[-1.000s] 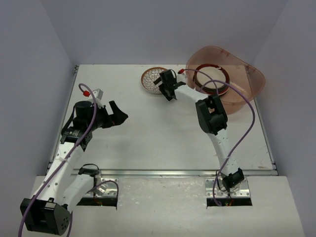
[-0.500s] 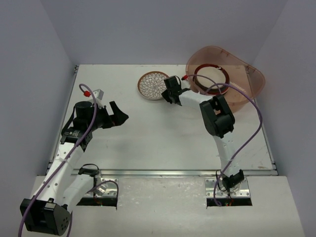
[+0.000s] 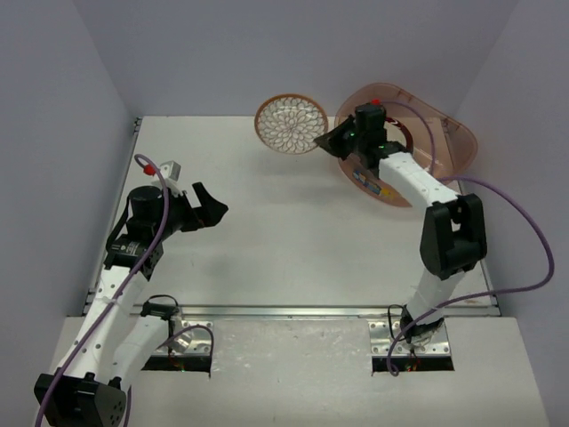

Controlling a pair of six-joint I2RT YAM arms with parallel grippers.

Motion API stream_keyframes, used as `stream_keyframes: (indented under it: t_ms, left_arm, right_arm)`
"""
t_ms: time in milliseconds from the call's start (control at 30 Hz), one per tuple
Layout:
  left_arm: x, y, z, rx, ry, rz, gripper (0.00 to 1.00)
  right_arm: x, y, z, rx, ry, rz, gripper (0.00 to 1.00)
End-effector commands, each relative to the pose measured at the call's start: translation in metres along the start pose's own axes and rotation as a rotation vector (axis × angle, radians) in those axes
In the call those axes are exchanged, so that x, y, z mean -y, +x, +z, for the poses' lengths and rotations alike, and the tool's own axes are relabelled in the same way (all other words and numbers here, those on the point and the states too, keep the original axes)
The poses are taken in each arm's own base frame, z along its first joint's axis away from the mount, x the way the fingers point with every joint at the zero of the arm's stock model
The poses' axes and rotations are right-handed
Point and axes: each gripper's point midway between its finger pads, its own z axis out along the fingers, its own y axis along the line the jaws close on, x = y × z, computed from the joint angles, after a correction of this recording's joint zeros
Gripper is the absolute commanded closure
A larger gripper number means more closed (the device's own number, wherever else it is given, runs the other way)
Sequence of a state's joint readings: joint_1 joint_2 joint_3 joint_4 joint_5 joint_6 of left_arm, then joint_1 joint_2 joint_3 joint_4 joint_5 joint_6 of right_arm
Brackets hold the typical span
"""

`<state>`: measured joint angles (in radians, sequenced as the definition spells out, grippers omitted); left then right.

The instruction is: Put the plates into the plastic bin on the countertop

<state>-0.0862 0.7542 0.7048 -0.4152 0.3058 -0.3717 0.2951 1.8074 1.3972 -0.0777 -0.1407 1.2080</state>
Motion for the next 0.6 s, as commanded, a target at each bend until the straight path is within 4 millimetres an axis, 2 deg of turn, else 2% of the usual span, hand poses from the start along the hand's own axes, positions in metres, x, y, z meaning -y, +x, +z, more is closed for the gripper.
stream_keyframes:
  t_ms: [0,33,100,200,333,467,533,567]
  left_arm:
    - [0.006,-0.008,0.000,0.032,0.020,0.021,0.00]
    - [0.006,-0.008,0.000,0.032,0.020,0.020,0.00]
    - [0.006,-0.009,-0.001,0.037,0.019,0.020,0.00]
    - [0.007,-0.009,-0.001,0.037,0.020,0.021,0.00]
    - [0.007,-0.008,0.000,0.031,0.024,0.021,0.00]
    - [0.008,-0.006,0.002,0.019,0.026,0.022,0.00]
    - [0.007,-0.005,0.002,0.018,0.026,0.022,0.00]
    - [0.008,-0.006,0.002,0.019,0.026,0.023,0.00]
  right_arm:
    - [-0.070,-0.123,-0.091,0.259,-0.274,0.078,1.00]
    - [-0.059,-0.141,-0.103,0.306,-0.255,0.102,1.00]
    - [-0.024,-0.176,-0.123,0.399,-0.187,0.161,1.00]
    - [0.029,-0.205,-0.142,0.479,-0.101,0.258,1.00]
    - [0.076,-0.215,-0.132,0.476,-0.017,0.303,1.00]
    - [0.104,-0.219,-0.107,0.450,0.035,0.285,1.00]
    - [0.109,-0.223,-0.099,0.445,0.051,0.265,1.00]
    - [0.120,-0.221,-0.092,0.433,0.078,0.278,1.00]
